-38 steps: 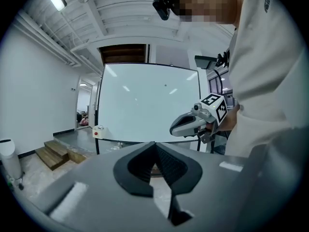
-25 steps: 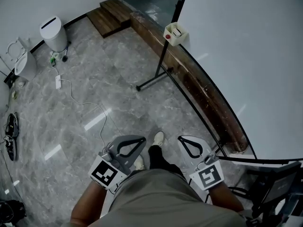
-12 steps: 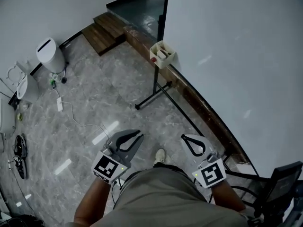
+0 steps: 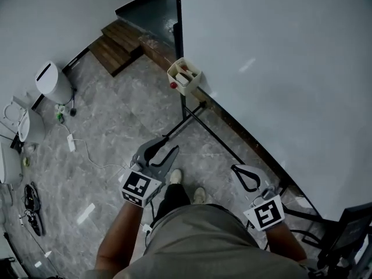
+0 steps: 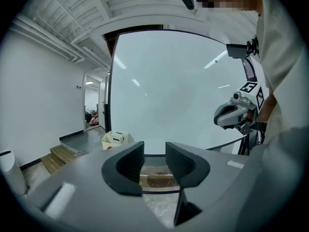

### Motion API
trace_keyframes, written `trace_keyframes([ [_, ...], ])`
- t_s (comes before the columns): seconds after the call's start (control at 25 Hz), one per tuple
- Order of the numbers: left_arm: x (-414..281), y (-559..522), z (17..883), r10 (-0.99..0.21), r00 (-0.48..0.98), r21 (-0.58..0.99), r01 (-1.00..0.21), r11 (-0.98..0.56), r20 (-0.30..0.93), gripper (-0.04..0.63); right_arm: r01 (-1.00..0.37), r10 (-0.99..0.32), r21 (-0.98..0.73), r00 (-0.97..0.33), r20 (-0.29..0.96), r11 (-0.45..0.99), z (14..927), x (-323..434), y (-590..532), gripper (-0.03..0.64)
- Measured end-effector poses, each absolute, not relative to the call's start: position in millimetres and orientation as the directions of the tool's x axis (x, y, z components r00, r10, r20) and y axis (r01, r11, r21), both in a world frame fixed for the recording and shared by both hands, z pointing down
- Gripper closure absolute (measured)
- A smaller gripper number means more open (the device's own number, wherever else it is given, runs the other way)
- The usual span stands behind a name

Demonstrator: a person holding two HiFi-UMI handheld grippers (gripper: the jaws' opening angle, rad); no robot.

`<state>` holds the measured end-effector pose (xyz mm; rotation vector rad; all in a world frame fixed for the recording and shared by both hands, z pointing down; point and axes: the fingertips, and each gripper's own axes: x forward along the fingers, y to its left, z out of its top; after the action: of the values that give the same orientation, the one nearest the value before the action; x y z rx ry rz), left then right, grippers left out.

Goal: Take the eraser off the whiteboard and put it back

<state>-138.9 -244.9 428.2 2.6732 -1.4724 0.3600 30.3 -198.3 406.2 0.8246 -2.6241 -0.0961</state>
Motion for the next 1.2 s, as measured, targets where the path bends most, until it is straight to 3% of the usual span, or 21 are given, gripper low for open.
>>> trace_keyframes([
  [0.6,-171.8,-415.4,461.7,-0.786,0.536,-0.085,-0.808,-0.583,0.307,0.301,-0.749,-0.752,0.187,-0.544,0.373,0.635,396.1,35.4,-270.9,0.615],
  [1.2,-158.6,-508.3,493.3,-0.759,0.56,-0.17,-0.756,-0.632,0.333,0.287,-0.86,-0.83,0.211,-0.34,0.442,0.464,396.8,39.7,-276.5,0.615],
])
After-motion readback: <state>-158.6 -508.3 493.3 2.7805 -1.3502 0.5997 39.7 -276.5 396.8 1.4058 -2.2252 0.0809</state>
